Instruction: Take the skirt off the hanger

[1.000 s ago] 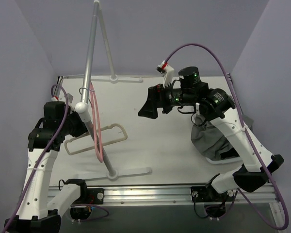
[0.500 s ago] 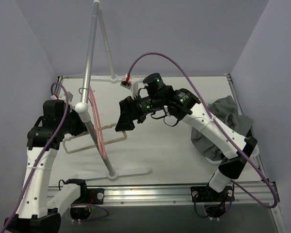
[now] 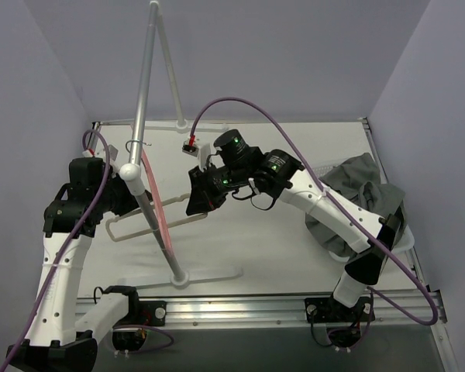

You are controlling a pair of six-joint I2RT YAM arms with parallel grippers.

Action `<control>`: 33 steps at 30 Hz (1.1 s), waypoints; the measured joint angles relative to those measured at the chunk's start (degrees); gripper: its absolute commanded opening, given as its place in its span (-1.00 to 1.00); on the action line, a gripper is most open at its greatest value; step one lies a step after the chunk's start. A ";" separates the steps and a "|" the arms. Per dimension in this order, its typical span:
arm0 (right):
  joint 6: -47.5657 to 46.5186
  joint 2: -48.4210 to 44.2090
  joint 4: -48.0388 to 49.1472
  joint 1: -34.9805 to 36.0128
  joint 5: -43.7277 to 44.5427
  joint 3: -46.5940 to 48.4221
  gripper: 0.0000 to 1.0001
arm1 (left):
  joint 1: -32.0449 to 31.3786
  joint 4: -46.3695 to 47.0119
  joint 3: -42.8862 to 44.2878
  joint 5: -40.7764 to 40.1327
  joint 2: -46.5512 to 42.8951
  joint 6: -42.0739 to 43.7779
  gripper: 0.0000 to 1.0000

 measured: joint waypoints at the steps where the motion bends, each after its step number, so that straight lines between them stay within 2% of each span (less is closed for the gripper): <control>1: -0.04 0.00 -0.07 0.04 0.79 -0.09 -1.00 | 0.00 0.02 0.00 0.13 -0.09 0.22 0.88; 7: -0.15 0.00 -0.13 0.04 5.16 -0.39 -1.00 | 0.00 -0.85 0.55 -1.14 -0.35 -0.63 0.88; 12: -0.13 0.90 -0.57 -0.52 8.92 -0.20 -1.00 | 0.00 -3.85 1.70 -6.99 -0.35 -2.67 0.88; 18: -0.74 5.16 -3.32 -4.57 14.38 2.54 -1.00 | 0.00 -5.57 1.53 -10.03 -1.75 -4.63 0.88; 26: -8.74 10.93 -5.64 -12.96 22.99 16.65 -1.00 | 0.00 -5.79 -2.54 -9.44 -6.45 -6.12 0.88; 33: -11.78 14.03 -3.67 -15.63 22.14 28.65 -1.00 | 0.02 -6.45 -4.74 -7.65 -9.81 -6.49 0.89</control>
